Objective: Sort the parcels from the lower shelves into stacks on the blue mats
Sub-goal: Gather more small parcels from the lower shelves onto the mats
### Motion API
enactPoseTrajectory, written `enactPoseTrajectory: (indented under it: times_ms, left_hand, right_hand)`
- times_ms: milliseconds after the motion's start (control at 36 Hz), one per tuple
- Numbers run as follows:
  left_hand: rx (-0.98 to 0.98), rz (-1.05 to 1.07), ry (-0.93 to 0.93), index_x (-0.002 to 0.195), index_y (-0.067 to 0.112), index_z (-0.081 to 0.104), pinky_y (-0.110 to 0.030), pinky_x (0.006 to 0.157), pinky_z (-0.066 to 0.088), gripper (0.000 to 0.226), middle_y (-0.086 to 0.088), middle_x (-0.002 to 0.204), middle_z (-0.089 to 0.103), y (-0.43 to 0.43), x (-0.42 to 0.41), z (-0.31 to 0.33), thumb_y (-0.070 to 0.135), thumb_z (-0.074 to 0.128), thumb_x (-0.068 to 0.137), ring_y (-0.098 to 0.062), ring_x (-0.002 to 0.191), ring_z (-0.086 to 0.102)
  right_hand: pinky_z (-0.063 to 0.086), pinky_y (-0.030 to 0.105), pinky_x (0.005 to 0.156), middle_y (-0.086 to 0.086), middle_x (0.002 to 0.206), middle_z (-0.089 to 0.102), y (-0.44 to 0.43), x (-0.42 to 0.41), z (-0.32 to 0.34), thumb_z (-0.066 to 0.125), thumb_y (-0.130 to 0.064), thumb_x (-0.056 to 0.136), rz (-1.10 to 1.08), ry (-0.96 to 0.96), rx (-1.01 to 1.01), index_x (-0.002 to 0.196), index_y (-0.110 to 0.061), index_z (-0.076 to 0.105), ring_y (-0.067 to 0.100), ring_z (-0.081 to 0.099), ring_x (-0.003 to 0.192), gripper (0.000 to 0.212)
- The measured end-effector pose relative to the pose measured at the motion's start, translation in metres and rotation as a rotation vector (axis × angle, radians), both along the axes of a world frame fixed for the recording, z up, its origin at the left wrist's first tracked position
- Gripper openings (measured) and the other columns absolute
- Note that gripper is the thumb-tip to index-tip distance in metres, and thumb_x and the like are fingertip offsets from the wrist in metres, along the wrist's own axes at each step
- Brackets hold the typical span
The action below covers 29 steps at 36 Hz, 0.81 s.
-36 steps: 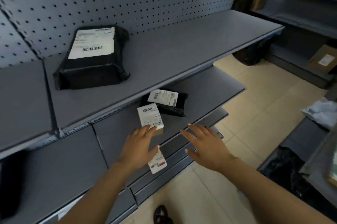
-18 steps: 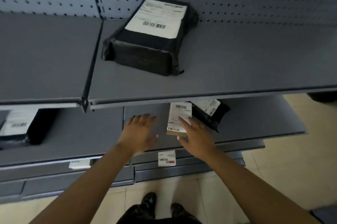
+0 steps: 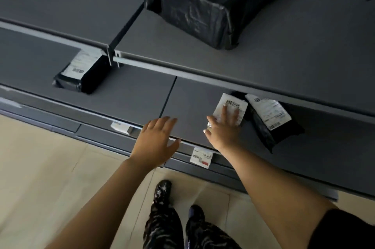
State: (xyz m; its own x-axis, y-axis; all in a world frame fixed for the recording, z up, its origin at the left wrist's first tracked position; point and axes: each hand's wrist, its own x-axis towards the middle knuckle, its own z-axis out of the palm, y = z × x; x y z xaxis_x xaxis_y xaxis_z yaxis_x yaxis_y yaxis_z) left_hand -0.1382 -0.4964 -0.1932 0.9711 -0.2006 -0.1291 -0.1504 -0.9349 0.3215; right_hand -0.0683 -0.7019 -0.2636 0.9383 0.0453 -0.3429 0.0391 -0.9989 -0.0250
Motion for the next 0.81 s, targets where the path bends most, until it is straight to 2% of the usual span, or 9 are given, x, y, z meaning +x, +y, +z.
enactPoseTrajectory:
  times_ms: [111,306,444,500,556,639,694,806]
  left_hand:
    - [-0.01,0.081,0.023,0.148,0.021,0.031,-0.041,0.115,0.026,0.064,-0.004,0.152,0.035,-0.002,-0.017,-0.004,0.045,0.054,0.092,-0.025,0.139,0.032]
    - [-0.009,0.077,0.055,0.147,0.021,0.032,-0.042,0.113,0.026,0.063,-0.004,0.152,0.035,-0.011,-0.039,-0.003,0.044,0.054,0.093,-0.027,0.138,0.034]
    - [0.002,0.013,0.086,0.148,0.021,0.032,-0.041,0.114,0.025,0.062,-0.003,0.152,0.035,-0.013,-0.052,-0.006,0.043,0.052,0.093,-0.026,0.139,0.033]
    - [0.018,-0.016,0.107,0.149,0.023,0.027,-0.038,0.115,0.022,0.063,-0.001,0.154,0.03,-0.013,-0.056,-0.009,0.046,0.049,0.095,-0.023,0.141,0.029]
    - [0.039,-0.051,0.121,0.15,0.024,0.024,-0.036,0.116,0.019,0.063,0.001,0.155,0.027,-0.012,-0.06,-0.012,0.047,0.045,0.095,-0.021,0.141,0.026]
    - [0.042,-0.097,0.12,0.149,0.024,0.025,-0.035,0.116,0.018,0.062,0.001,0.155,0.028,-0.009,-0.066,-0.016,0.047,0.046,0.096,-0.021,0.141,0.026]
    - [0.049,-0.133,0.129,0.149,0.025,0.025,-0.035,0.116,0.017,0.062,0.001,0.155,0.027,-0.007,-0.069,-0.019,0.047,0.046,0.096,-0.021,0.141,0.025]
    - [0.052,-0.218,0.147,0.149,0.025,0.026,-0.036,0.115,0.019,0.062,0.0,0.155,0.028,-0.005,-0.074,-0.028,0.045,0.047,0.095,-0.021,0.141,0.026]
  right_hand:
    - [0.035,0.062,0.098,0.008,0.16,-0.001,-0.014,-0.011,-0.005,0.049,-0.044,0.095,0.159,-0.095,0.034,0.126,-0.033,0.049,0.047,-0.008,0.142,0.033]
    - [0.036,0.058,0.097,0.004,0.159,0.008,-0.042,-0.04,0.006,0.05,-0.044,0.094,0.288,-0.101,0.106,0.124,-0.036,0.052,0.039,-0.004,0.144,0.031]
    - [0.046,0.059,0.08,0.01,0.148,0.037,-0.054,-0.085,0.014,0.072,-0.037,0.077,0.315,-0.233,0.146,0.105,-0.033,0.061,0.045,0.025,0.138,0.031]
    - [0.047,0.057,0.079,0.009,0.149,0.037,-0.06,-0.104,0.016,0.067,-0.038,0.077,0.354,-0.259,0.149,0.107,-0.033,0.059,0.044,0.027,0.137,0.031]
    - [0.046,0.054,0.08,0.009,0.15,0.036,-0.064,-0.124,0.019,0.055,-0.04,0.08,0.372,-0.291,0.153,0.108,-0.035,0.057,0.043,0.027,0.138,0.029]
    - [0.046,0.054,0.082,0.008,0.15,0.037,-0.069,-0.154,0.023,0.046,-0.042,0.079,0.323,-0.289,0.138,0.105,-0.035,0.056,0.042,0.027,0.138,0.028]
    - [0.047,0.057,0.081,0.009,0.149,0.035,-0.072,-0.171,0.023,0.053,-0.042,0.078,0.314,-0.278,0.108,0.107,-0.035,0.056,0.042,0.027,0.138,0.029]
    - [0.047,0.064,0.08,0.01,0.148,0.033,-0.075,-0.2,0.022,0.078,-0.041,0.069,0.259,-0.243,0.074,0.109,-0.034,0.059,0.044,0.027,0.136,0.044]
